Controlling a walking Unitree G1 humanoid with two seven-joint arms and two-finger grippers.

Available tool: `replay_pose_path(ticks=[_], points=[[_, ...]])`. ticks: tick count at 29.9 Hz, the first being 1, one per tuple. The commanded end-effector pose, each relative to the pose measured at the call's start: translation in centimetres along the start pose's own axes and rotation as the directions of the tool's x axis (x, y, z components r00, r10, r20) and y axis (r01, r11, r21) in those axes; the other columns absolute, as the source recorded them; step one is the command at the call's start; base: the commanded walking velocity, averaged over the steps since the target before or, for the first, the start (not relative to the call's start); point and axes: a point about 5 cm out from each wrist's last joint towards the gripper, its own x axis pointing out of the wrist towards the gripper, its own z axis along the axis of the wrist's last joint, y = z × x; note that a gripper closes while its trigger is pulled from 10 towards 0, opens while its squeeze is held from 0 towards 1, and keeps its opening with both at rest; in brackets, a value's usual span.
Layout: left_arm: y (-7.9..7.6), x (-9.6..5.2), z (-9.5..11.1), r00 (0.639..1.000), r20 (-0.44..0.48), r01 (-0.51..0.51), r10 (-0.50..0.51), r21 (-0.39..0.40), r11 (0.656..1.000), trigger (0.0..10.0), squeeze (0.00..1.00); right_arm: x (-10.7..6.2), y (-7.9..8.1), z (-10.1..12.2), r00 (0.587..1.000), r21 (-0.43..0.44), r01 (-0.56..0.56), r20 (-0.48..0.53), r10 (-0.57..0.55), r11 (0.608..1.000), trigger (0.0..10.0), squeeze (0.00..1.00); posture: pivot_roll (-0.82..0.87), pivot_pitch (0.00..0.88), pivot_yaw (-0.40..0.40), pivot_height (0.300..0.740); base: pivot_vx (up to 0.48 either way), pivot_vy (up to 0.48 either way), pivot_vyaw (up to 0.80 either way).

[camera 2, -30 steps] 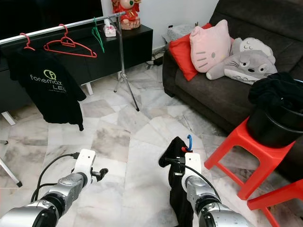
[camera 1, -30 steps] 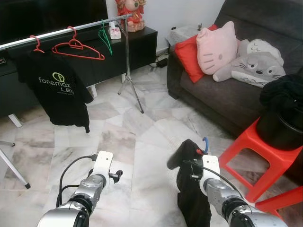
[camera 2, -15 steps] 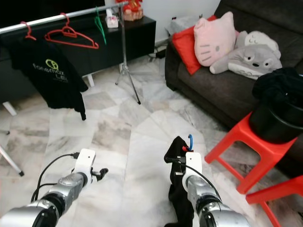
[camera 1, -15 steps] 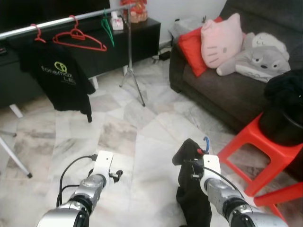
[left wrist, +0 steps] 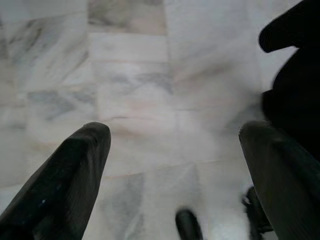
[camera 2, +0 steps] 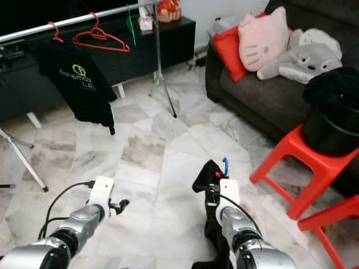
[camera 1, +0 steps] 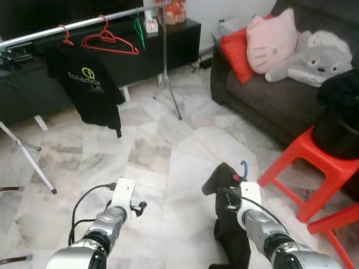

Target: Hang hanger

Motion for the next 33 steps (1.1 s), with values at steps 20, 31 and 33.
replay_pose_path(ticks=[20, 31, 33], points=[[0.58, -0.15, -0.63, 1.0, -0.025, -0.014, 0.015, 0.013, 1.0, 10.0, 0.0, -0.01, 0.58, 0.38, 1.0, -0.012, -0.013, 0.019, 0.013, 1.0, 10.0, 0.0, -0.07, 0.0, -0.03, 0.74, -0.144, 0.0, 0.0], [0.49, -0.15, -0.67, 1.0, -0.025, -0.014, 0.014, 0.012, 1.0, 10.0, 0.0, -0.01, 0.47, 0.34, 1.0, -0.018, -0.011, 0.019, 0.011, 1.0, 10.0, 0.0, -0.07, 0.0, -0.035, 0.74, 0.0, 0.0, 0.0], [0.45, -0.14, -0.69, 1.0, -0.025, -0.014, 0.014, 0.011, 1.0, 10.0, 0.0, -0.01, 0.42, 0.33, 1.0, -0.02, -0.01, 0.022, 0.01, 1.0, 10.0, 0.0, -0.07, 0.0, -0.035, 0.74, 0.0, 0.0, 0.0]])
